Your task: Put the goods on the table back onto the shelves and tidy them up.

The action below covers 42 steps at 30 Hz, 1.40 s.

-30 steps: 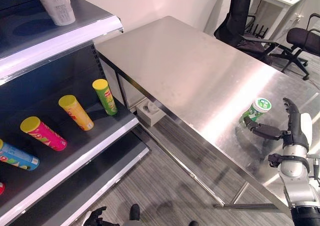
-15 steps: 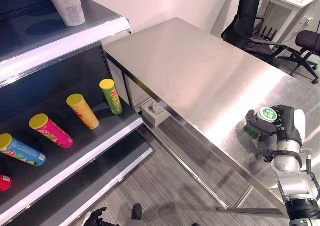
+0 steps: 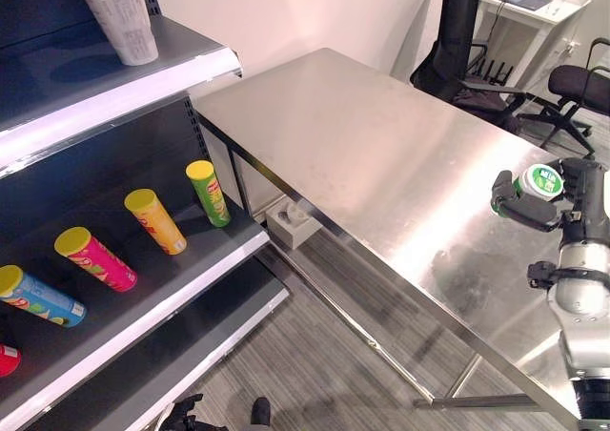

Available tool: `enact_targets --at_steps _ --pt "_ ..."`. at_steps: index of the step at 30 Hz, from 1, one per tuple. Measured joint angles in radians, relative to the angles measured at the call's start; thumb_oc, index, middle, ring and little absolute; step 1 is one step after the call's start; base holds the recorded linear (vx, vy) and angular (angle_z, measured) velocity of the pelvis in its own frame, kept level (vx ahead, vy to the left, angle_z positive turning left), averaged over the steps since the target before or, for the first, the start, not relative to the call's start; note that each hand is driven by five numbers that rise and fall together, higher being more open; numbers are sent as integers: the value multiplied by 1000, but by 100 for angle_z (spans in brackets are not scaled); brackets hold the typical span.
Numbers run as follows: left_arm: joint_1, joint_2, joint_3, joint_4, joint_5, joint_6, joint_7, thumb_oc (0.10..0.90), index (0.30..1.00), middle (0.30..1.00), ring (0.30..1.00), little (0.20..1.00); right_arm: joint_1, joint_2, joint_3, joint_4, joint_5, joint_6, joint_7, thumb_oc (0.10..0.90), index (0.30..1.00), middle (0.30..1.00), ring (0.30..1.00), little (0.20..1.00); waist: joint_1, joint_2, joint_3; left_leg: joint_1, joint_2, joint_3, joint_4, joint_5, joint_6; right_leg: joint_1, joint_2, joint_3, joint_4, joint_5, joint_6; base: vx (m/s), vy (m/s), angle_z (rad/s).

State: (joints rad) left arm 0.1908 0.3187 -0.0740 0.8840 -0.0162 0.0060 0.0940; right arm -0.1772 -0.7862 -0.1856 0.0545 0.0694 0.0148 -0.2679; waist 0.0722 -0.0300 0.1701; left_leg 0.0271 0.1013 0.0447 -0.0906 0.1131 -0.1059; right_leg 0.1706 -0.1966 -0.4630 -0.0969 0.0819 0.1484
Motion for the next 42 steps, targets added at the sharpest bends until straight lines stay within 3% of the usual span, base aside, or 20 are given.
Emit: enact_targets --at_steps 7,8,9,11,12,14,16,17,18,23,25,26,27,29,31,32,33,35,37,42 --pt "13 -17 -3 22 -23 -2 -42 800 900 900 900 900 -343 -120 219 -48 343 -123 181 400 300 300 300 300 112 18 -14 -19 73 -115 1 38 -54 57 105 -100 0 -46 -44 -139 -195 49" --pt "5 -16 -4 26 -23 -2 -43 800 900 900 900 900 -389 -170 263 -48 388 -139 199 400 300 300 300 300 117 21 -13 -53 66 -124 2 78 -61 65 114 -151 0 -55 -48 -133 -70 118" --pt "-10 -17 -5 28 -23 -3 -43 800 900 900 900 900 -419 -213 285 -49 403 -140 208 400 300 300 300 300 106 23 -12 -74 64 -122 4 101 -61 62 111 -183 -5 -63 -54 -135 -35 131" --pt "-14 -12 -5 28 -23 -3 -43 800 900 900 900 900 -469 -237 308 -53 426 -149 226 400 300 300 300 300 140 42 -11 -107 80 -75 0 98 -31 71 146 -216 1 -77 -70 -208 48 97" --pt "-9 19 -4 46 -23 -1 -43 800 900 900 900 900 -492 -258 363 -76 439 -162 239 400 300 300 300 300 144 -6 1 -102 115 175 12 -17 26 72 98 -278 11 -73 -91 -254 138 76" --pt "0 25 -7 75 -21 2 -47 800 900 900 900 900 -545 -259 430 -81 443 -161 254 400 300 300 300 300 144 -51 25 -107 111 236 183 -38 13 80 29 -291 24 -68 -86 -127 204 45" --pt "10 7 -28 107 -20 2 -61 800 900 900 900 900 -544 -265 432 -95 450 -160 263 400 300 300 300 300 99 -23 9 -83 114 243 283 -52 -1 119 4 -331 35 -60 -69 17 278 80" --pt "12 -16 -46 123 -18 0 -61 800 900 900 900 900 -542 -266 425 -104 463 -160 262 400 300 300 300 300 54 16 -13 -68 103 247 249 -87 -3 122 -7 -334 69 -61 -68 32 316 121" --pt "5 -19 -53 142 2 2 -61 800 900 900 900 900 -527 -238 401 -114 474 -165 260 400 300 300 300 300 19 20 -23 -41 54 237 191 -78 20 122 -49 -323 107 -61 -67 43 331 96" --pt "-63 24 -54 128 18 -3 -61 800 900 900 900 900 -527 -194 395 -107 508 -158 262 400 300 300 300 300 41 5 -33 -14 -70 206 105 -63 99 79 -204 -323 256 -1 -69 70 311 48" --pt "-96 47 -38 126 19 -5 -59 800 900 900 900 900 -520 -125 407 -107 508 -157 266 400 300 300 300 300 53 6 -33 3 -104 192 112 -86 143 36 -275 -226 403 88 -15 77 289 32" --pt "-116 66 -53 135 19 -5 -56 800 900 900 900 900 -521 -105 427 -109 523 -155 265 400 300 300 300 300 54 4 -31 46 -129 173 79 -87 171 -38 -364 -172 595 111 39 -65 98 48" --pt "-131 75 -52 136 19 -4 -48 800 900 900 900 900 -521 -103 436 -110 535 -155 267 400 300 300 300 300 49 0 -29 50 -136 156 82 -93 181 -83 -353 -102 626 44 90 -84 22 52" --pt "-140 93 -62 95 18 -5 -40 800 900 900 900 900 -520 -119 437 -110 548 -156 267 400 300 300 300 300 35 -3 -23 50 -137 120 77 -88 189 -187 -211 59 529 -81 72 -30 -131 66" --pt "-129 92 -61 86 18 -5 -41 800 900 900 900 900 -519 -140 435 -110 579 -165 266 400 300 300 300 300 15 -25 -20 59 -154 61 38 -81 160 -253 -9 223 226 -110 36 88 -190 83" --pt "-121 90 -49 87 18 -5 -41 800 900 900 900 900 -519 -149 434 -110 578 -165 265 400 300 300 300 300 -2 -44 -22 71 -167 53 28 -78 157 -238 9 239 153 -92 19 198 -212 75" --pt "-91 67 -32 97 17 -1 -39 800 900 900 900 900 -520 -139 431 -108 578 -166 264 400 300 300 300 300 9 -49 -28 106 -168 54 -3 -79 158 -197 -4 212 140 -34 -32 186 -181 49" --pt "-28 46 -22 87 17 -3 -40 800 900 900 900 900 -523 -138 425 -122 577 -169 265 400 300 300 300 300 18 -51 -59 109 -156 36 1 -90 144 -128 -27 195 87 -24 -16 85 -88 20" --pt "10 50 -22 98 18 0 -41 800 900 900 900 900 -532 -137 415 -143 577 -175 265 400 300 300 300 300 33 -98 -85 106 -158 27 1 -85 129 -48 -45 191 1 28 -1 37 -43 13" --pt "17 6 -43 107 19 7 -42 800 900 900 900 900 -555 -139 427 -87 578 -172 265 400 300 300 300 300 51 -79 -81 107 -77 23 1 -72 82 -33 32 175 2 11 -11 13 -21 8"
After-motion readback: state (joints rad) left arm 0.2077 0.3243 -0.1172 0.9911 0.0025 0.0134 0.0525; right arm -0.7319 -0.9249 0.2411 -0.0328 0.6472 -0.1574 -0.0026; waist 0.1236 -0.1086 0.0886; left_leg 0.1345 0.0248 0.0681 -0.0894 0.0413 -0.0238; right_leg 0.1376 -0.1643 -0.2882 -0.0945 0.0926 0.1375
